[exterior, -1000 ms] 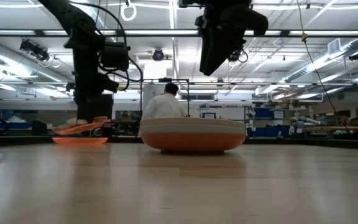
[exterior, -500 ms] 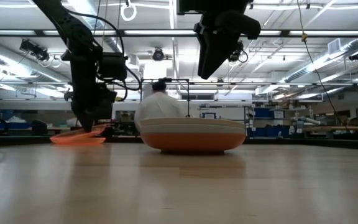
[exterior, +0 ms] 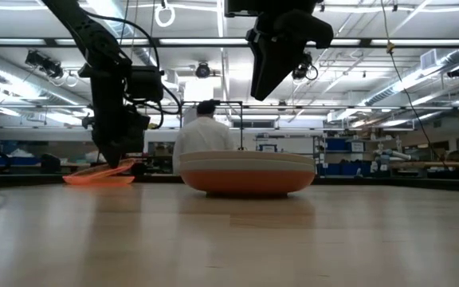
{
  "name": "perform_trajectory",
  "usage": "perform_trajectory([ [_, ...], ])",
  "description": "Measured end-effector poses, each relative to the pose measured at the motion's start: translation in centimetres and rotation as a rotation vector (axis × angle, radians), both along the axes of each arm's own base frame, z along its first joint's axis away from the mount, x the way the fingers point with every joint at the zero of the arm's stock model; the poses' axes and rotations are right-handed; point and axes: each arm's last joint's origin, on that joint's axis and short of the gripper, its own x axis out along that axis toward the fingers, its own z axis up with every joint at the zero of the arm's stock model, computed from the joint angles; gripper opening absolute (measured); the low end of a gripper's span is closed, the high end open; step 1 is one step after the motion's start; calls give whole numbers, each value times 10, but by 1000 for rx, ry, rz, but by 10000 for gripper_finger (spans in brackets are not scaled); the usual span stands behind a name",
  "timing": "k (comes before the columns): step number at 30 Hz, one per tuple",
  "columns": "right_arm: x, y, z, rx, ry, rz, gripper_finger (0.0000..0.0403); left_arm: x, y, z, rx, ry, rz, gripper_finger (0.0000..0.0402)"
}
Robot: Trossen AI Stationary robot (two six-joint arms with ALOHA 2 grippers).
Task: Stack plastic plates
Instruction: Stack the bottom orange plate on top of the other orange plates, then return to Home Position
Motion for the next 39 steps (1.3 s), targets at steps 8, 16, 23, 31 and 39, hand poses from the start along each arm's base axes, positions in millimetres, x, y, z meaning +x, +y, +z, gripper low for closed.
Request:
perform_trajectory([
  [8,0,0,0,2,1,1,126,0,0,0,2,-1,1,50],
  [16,0,1,0,35,7,10,126,-4,-2,1,-1,57,1,114],
  [23,0,1,-1,46,12,25,126,-7,-3,0,-3,76,15,143],
  [31,1,0,0,45,5,25,126,-6,-4,0,-4,72,20,176],
  [39,5,-16,0,47,-7,-17,126,-2,-14,8,-20,83,21,183],
])
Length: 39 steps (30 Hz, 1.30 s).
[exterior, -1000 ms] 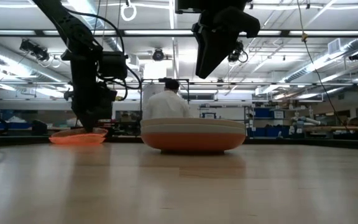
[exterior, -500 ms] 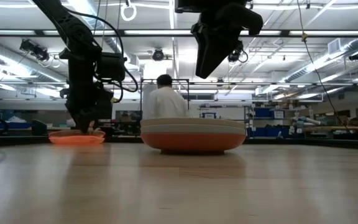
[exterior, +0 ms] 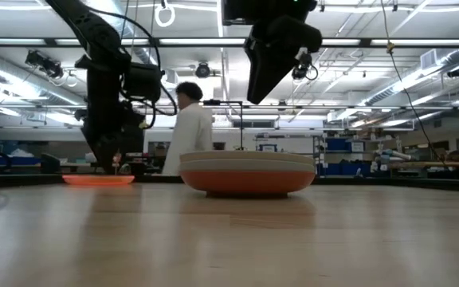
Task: Stack plastic plates
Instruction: Return to Home Position
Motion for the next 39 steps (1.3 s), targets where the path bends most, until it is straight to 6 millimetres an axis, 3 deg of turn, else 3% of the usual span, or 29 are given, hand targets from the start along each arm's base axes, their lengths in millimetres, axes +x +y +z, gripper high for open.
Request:
perform_trajectory([
  [8,6,-18,-1,31,-28,-8,126,16,-27,33,49,-107,-123,183],
  [14,-11,-33,-8,92,-74,-14,126,5,-64,55,90,-342,-252,183],
  [22,-44,-51,-5,136,-400,-32,126,3,-99,53,-22,-895,-616,183],
  [28,-74,-64,-1,176,-703,-32,126,3,-115,48,56,-1309,-876,183],
  [33,-103,-78,3,186,-903,-49,126,-9,-115,53,195,-1456,-933,183],
  [39,-138,-96,10,169,-961,-138,126,-26,-111,64,252,-1479,-929,183],
])
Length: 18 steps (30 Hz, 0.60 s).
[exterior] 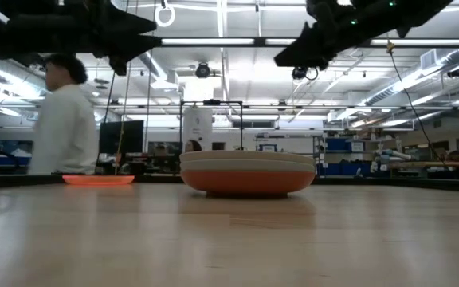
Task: Stack plastic plates
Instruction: Return to Home Position
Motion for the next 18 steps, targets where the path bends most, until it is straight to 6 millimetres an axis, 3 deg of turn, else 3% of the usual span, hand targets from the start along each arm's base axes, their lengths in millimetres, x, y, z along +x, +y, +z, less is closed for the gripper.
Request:
perform_trajectory([
  [11,-45,-2,10,4,-25,-41,126,-40,0,14,8,0,22,183],
  [18,-70,5,-7,-11,-144,25,126,-64,-2,16,31,-9,31,183],
])
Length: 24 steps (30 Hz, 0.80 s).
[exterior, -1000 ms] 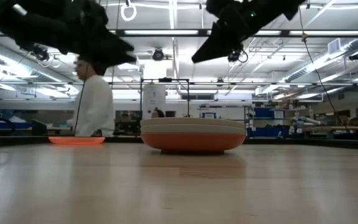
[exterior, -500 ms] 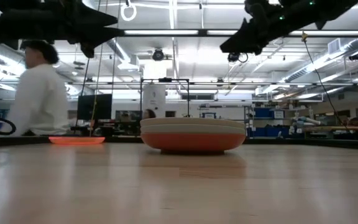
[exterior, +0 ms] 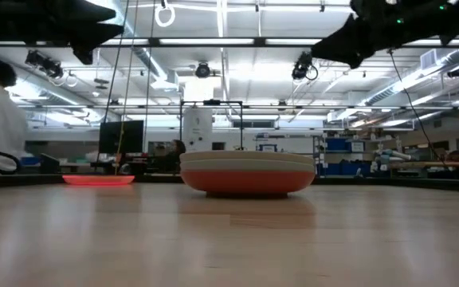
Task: Stack plastic plates
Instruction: Return to Home Position
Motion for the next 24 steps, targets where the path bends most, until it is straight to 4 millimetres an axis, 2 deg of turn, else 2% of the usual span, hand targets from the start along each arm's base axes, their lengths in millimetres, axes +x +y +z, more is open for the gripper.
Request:
perform_trajectory([
  [7,-29,6,-11,9,-92,5,126,-21,-2,-2,-4,-14,1,183],
  [14,-52,13,-21,15,-151,22,126,-34,-5,-2,-2,-49,-16,183],
  [19,-69,15,-22,51,-147,8,126,-33,-5,-7,-8,5,-17,183],
  [24,-82,18,-24,52,-185,9,126,-27,-4,-15,13,-64,-15,183],
])
